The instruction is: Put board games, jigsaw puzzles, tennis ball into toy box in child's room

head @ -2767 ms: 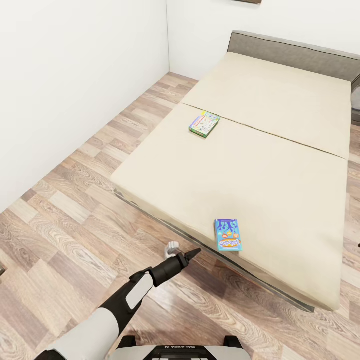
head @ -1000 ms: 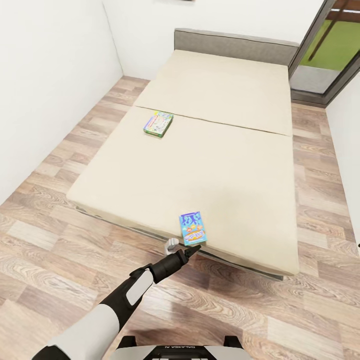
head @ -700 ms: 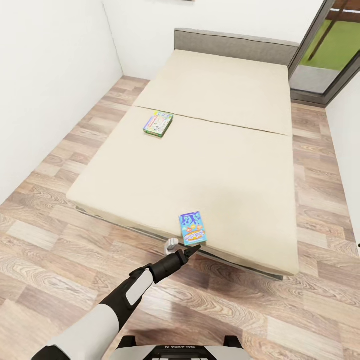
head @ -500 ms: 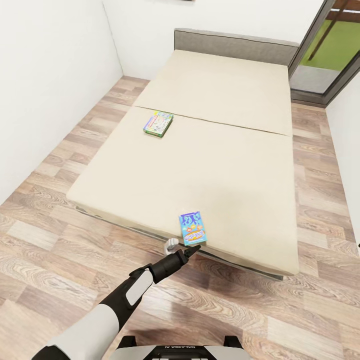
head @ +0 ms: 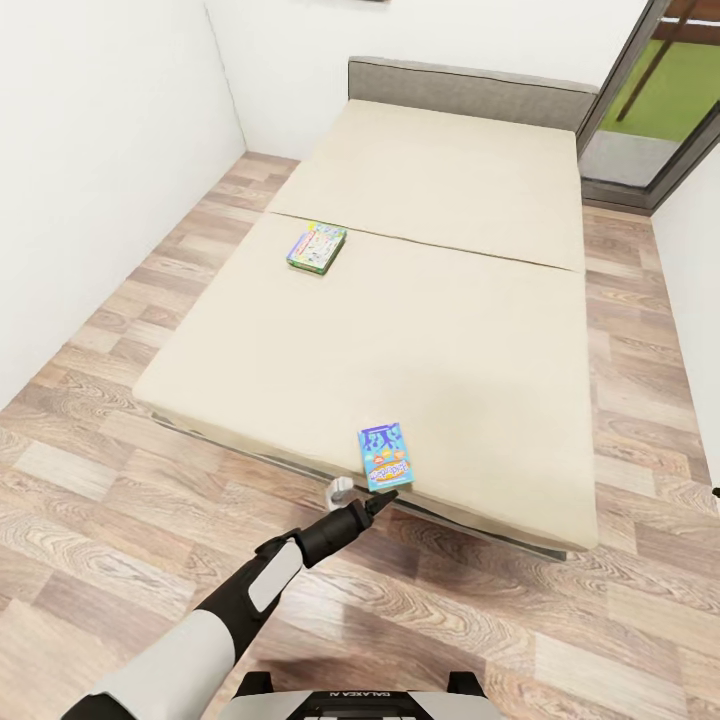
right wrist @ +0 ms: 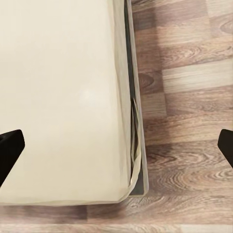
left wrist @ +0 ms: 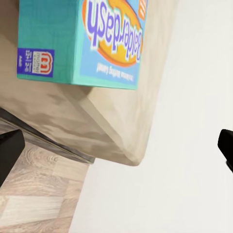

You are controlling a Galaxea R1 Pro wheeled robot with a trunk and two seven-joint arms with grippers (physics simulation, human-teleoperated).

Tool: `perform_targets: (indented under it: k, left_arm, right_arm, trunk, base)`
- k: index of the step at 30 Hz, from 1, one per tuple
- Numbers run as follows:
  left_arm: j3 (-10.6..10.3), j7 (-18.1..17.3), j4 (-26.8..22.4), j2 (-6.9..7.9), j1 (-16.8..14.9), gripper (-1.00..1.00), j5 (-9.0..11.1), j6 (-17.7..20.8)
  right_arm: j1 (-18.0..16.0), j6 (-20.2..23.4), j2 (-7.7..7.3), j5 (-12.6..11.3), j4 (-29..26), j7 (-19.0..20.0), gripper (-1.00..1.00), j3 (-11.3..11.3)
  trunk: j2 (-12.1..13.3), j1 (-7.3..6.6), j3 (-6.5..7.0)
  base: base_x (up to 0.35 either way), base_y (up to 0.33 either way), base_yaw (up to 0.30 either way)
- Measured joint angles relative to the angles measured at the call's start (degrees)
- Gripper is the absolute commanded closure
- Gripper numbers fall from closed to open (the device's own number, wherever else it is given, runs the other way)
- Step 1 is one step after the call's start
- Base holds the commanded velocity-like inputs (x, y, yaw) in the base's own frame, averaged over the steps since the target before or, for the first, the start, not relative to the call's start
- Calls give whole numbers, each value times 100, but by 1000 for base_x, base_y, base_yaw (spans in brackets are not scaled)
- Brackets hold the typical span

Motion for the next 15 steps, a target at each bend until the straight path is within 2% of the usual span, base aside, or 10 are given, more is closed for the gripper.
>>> perform_targets:
  k: [15]
  left_arm:
    - [12,-77,-11,33,37,-100,29,0]
  right_arm:
    - [0,-2,-39,-3,0,8,-100,-27]
  trunk:
    - [0,0,-25]
  base:
    - [0,0,0]
